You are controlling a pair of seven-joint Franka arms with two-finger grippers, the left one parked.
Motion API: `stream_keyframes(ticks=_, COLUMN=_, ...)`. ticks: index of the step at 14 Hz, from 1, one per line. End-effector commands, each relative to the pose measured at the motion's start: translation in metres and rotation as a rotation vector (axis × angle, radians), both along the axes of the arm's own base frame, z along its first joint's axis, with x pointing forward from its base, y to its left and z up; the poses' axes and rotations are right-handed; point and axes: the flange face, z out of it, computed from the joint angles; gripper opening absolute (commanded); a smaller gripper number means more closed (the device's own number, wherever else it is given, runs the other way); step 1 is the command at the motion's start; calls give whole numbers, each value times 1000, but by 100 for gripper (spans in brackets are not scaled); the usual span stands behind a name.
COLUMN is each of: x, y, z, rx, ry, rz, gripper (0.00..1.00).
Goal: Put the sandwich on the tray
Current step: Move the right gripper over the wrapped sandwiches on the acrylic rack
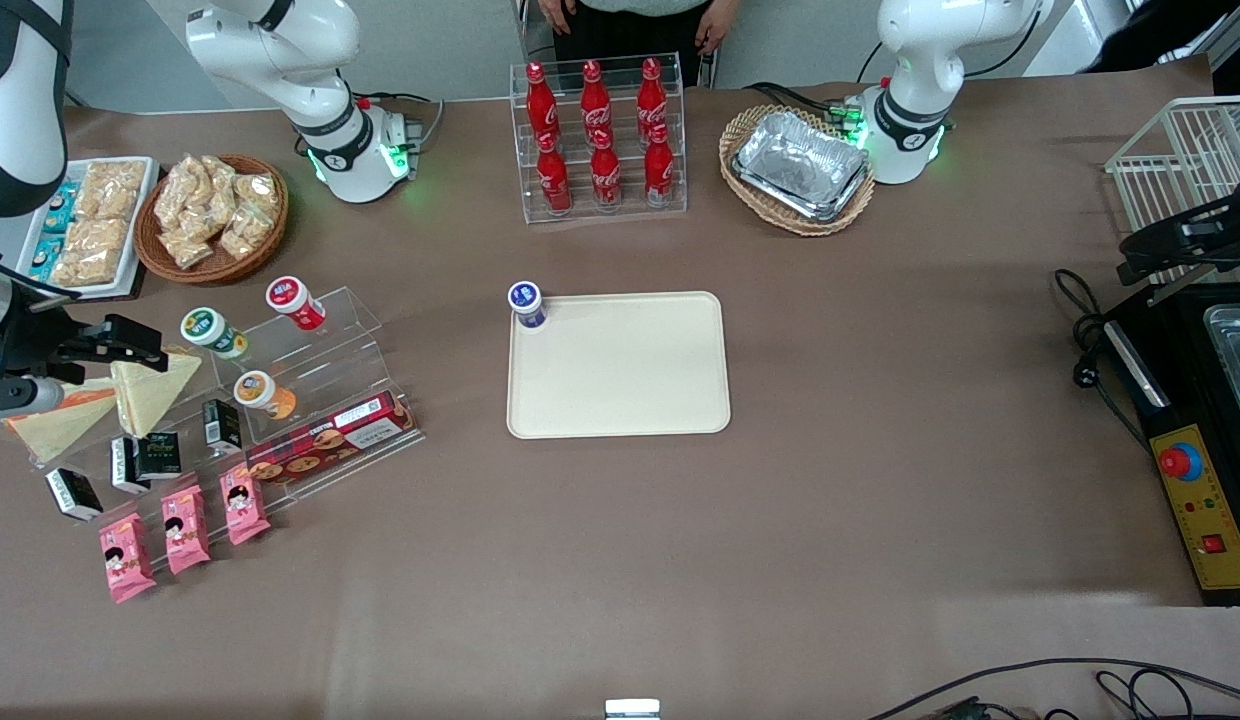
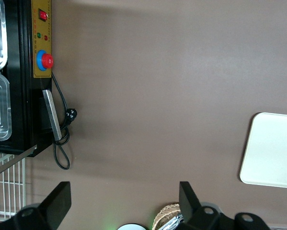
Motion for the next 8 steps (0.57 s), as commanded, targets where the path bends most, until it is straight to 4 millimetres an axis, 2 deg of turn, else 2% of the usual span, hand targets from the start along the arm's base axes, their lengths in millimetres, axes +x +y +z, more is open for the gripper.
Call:
stream_keyframes(ticks=1, x=-4, y=-4, z=6, rx=16, ry=0, rz=-20, gripper=100)
stream_keyframes(ticks=4, x=-4, y=-7, z=5, rx=16, ry=5, rz=-22, gripper=100)
stream_keyframes(ticks=6, x=-4, y=-19, z=1, rx=27, ry=11, rz=-44, gripper=100)
stream_keyframes(ticks=8, x=-4, y=-21, z=-2, rx=29, ry=17, rz=-46, gripper=100)
